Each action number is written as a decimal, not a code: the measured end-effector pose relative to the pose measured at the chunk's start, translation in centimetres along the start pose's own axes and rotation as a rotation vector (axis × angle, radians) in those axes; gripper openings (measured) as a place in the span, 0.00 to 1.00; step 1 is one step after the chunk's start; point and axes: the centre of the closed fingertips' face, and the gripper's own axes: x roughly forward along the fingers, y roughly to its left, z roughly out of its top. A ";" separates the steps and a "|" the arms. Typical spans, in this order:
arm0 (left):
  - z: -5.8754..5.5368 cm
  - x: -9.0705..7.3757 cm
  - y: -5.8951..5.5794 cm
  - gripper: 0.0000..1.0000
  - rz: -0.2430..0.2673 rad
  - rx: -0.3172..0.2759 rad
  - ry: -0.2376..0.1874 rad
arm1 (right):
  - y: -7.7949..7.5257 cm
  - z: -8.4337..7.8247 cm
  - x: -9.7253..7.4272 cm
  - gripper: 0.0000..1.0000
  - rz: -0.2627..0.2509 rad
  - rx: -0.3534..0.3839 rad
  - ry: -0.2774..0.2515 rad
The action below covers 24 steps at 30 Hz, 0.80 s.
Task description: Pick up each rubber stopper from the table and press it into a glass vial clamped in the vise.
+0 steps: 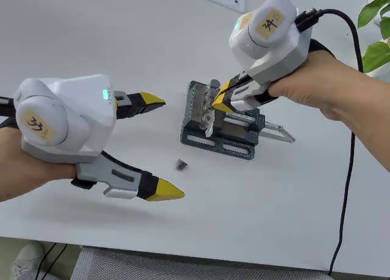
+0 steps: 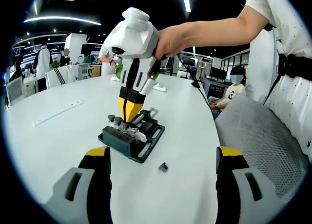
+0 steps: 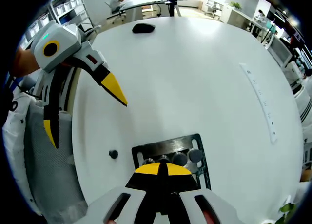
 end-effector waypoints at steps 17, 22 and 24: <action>0.2 0.2 0.0 0.87 -0.002 0.000 -0.010 | 0.1 -0.1 0.2 0.00 0.014 0.002 0.009; 0.0 0.2 0.0 0.87 -0.002 -0.005 -0.012 | 0.1 -0.1 0.2 0.00 0.018 -0.007 0.021; 0.0 0.2 0.0 0.87 -0.001 -0.008 -0.016 | 0.1 0.0 0.2 0.00 0.020 -0.006 0.025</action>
